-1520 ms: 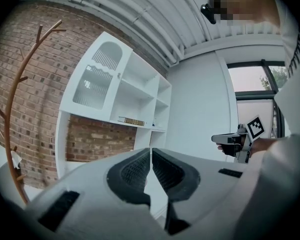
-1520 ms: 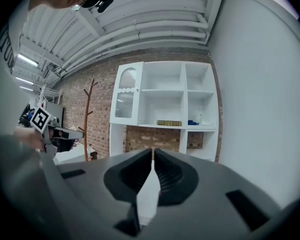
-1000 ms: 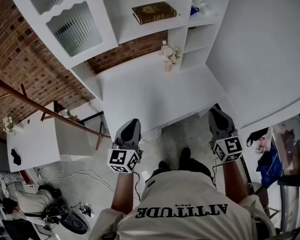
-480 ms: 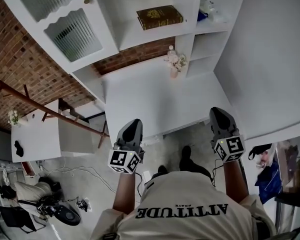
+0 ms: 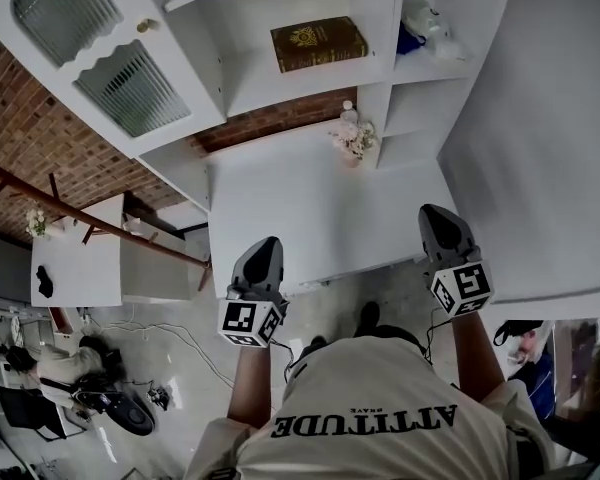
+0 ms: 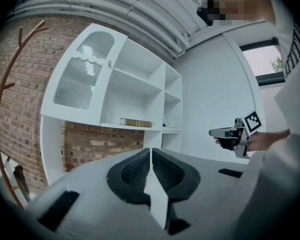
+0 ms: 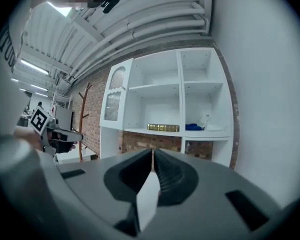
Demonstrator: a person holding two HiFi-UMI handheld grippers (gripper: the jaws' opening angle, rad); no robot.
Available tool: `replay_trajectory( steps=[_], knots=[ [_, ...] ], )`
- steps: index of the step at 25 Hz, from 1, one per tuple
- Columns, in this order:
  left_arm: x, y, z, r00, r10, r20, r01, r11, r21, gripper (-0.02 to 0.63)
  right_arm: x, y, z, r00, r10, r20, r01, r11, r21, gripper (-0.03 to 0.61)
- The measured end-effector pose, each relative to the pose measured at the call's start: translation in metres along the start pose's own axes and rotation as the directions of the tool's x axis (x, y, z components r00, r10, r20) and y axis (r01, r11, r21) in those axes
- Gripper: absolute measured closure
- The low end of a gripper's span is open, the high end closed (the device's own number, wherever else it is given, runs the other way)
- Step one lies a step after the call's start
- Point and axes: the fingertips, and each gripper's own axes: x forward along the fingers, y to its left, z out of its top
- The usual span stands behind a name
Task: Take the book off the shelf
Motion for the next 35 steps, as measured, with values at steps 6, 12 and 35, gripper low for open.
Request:
replay_trajectory(
  steps=[6,12,35],
  knots=[
    [0.036,-0.011,0.01,0.998,0.063,0.0,-0.063,0.997,0.046,0.58,0.021,-0.033,-0.011,0.996,0.084,-0.018,-0.084,0.996,0.007,0.548],
    [0.064,-0.026,0.013,0.996,0.094,-0.002,-0.093,0.992,0.086,0.58,0.032,-0.054,-0.022,0.988,0.152,-0.025,-0.152,0.988,0.014,0.548],
    [0.194,-0.015,0.092,0.993,-0.114,-0.043,0.122,0.922,0.368,0.578,0.045,-0.1,-0.013,0.999,-0.04,-0.019,0.041,0.997,0.065,0.548]
  ],
)
